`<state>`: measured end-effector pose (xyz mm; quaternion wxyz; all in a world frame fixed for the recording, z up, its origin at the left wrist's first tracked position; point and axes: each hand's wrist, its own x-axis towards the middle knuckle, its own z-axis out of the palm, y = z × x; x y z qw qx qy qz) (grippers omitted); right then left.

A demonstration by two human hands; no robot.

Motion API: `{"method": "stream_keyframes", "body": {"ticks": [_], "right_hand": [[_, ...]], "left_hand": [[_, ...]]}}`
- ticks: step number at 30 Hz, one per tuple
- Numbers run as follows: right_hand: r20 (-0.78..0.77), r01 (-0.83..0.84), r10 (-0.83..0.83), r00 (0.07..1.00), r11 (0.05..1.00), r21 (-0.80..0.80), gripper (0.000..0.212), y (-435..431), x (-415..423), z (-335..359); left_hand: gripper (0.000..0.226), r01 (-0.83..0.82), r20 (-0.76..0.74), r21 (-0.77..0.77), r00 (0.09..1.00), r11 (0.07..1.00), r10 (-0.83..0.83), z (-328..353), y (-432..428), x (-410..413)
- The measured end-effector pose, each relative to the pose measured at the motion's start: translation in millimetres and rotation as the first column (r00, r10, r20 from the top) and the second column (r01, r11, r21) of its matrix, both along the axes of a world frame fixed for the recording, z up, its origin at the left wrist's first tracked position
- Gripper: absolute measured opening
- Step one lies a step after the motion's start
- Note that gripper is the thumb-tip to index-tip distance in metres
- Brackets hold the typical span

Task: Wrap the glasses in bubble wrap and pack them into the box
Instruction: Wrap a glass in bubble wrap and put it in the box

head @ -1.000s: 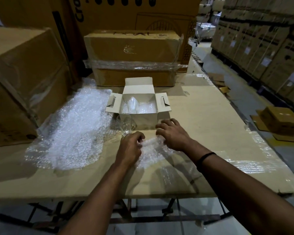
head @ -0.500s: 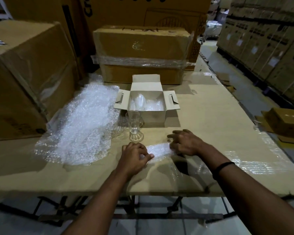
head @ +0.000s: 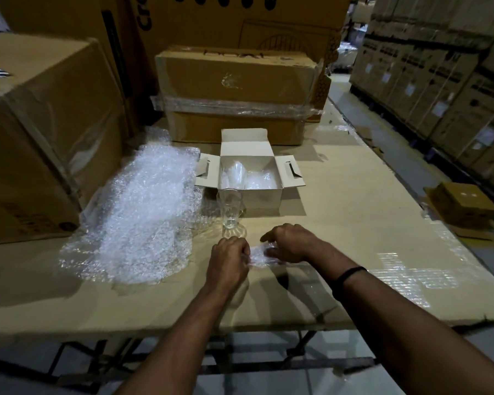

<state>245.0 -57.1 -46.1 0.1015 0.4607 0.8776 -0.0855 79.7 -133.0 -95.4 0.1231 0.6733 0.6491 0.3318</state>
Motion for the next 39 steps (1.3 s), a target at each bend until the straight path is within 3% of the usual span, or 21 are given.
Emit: {"method": "stream_keyframes", "body": {"ticks": [3, 5, 7, 9, 11, 13, 16, 18, 21, 24, 30, 33, 34, 36, 39], "right_hand": [[0.041, 0.004, -0.003, 0.999, 1.000, -0.019, 0.041, 0.2, -13.7, -0.1], [-0.010, 0.057, -0.057, 0.998, 0.998, -0.019, 0.036, 0.1, -18.4, -4.2], [-0.120, 0.150, -0.151, 0.981, 0.989, -0.011, 0.032, 0.2, -14.9, -7.3], [-0.311, 0.282, -0.283, 0.907, 0.958, -0.050, 0.029, 1.7, -6.8, -8.5], [-0.538, 0.431, -0.449, 0.714, 0.887, -0.168, 0.022, 1.5, 0.7, -7.1], [-0.685, 0.521, -0.585, 0.434, 0.784, -0.339, 0.018, 0.5, 4.2, -4.6], [-0.703, 0.465, -0.711, 0.012, 0.627, -0.625, 0.021, -1.2, 2.4, 0.3], [-0.641, 0.373, -0.744, -0.190, 0.549, -0.748, 0.019, -1.2, 1.1, 6.8], [-0.525, 0.202, -0.766, -0.371, 0.485, -0.851, 0.020, 9.3, 3.7, 11.5], [-0.430, 0.060, -0.797, -0.424, 0.450, -0.891, 0.021, 25.0, 0.1, 17.6], [-0.414, -0.058, -0.825, -0.386, 0.469, -0.881, 0.021, 61.8, -32.7, 35.4], [-0.562, 0.071, -0.774, -0.291, 0.568, -0.820, 0.017, 68.2, -57.4, 36.9], [-0.655, 0.154, -0.729, -0.200, 0.637, -0.755, 0.017, 68.2, -64.5, 35.4], [-0.809, 0.311, -0.573, 0.130, 0.798, -0.516, 0.010, 68.6, -72.9, 29.9], [-0.738, 0.279, -0.185, 0.649, 0.960, 0.005, 0.018, 68.5, -66.6, 26.7]], "left_hand": [[0.029, 0.011, 0.060, 0.005, 0.998, 1.000, -0.012, -3.2, 2.6, -6.1], [0.025, 0.012, 0.167, -0.029, 0.986, 1.000, -0.007, -5.7, 3.9, -12.3], [0.030, 0.008, 0.309, -0.078, 0.951, 0.997, 0.017, -7.2, 5.0, -19.9], [0.044, -0.050, 0.466, -0.101, 0.880, 0.994, 0.092, -8.6, 8.6, -29.6], [0.054, -0.128, 0.550, -0.140, 0.815, 0.982, 0.184, -6.5, 16.1, -38.0], [0.058, -0.154, 0.577, -0.163, 0.786, 0.975, 0.221, -4.3, 27.8, -42.8], [0.060, -0.147, 0.577, -0.206, 0.780, 0.967, 0.241, -0.7, 46.4, -43.1], [0.066, -0.127, 0.580, -0.240, 0.776, 0.962, 0.248, -1.3, 58.3, -41.2], [0.059, -0.135, 0.575, -0.243, 0.777, 0.961, 0.255, -2.9, 74.0, -37.6], [0.054, -0.157, 0.561, -0.266, 0.777, 0.951, 0.285, -8.6, 81.2, -36.6], [0.051, -0.136, 0.497, -0.220, 0.836, 0.966, 0.232, -14.3, 80.0, -34.7], [0.047, -0.136, 0.495, -0.174, 0.845, 0.975, 0.205, -13.9, 80.3, -37.4], [0.046, -0.136, 0.476, -0.163, 0.856, 0.977, 0.199, -14.6, 80.9, -38.7], [0.044, -0.143, 0.462, -0.172, 0.862, 0.975, 0.208, -14.9, 81.5, -40.3], [0.037, -0.156, 0.454, -0.182, 0.863, 0.971, 0.224, -13.2, 81.6, -40.5]]}}
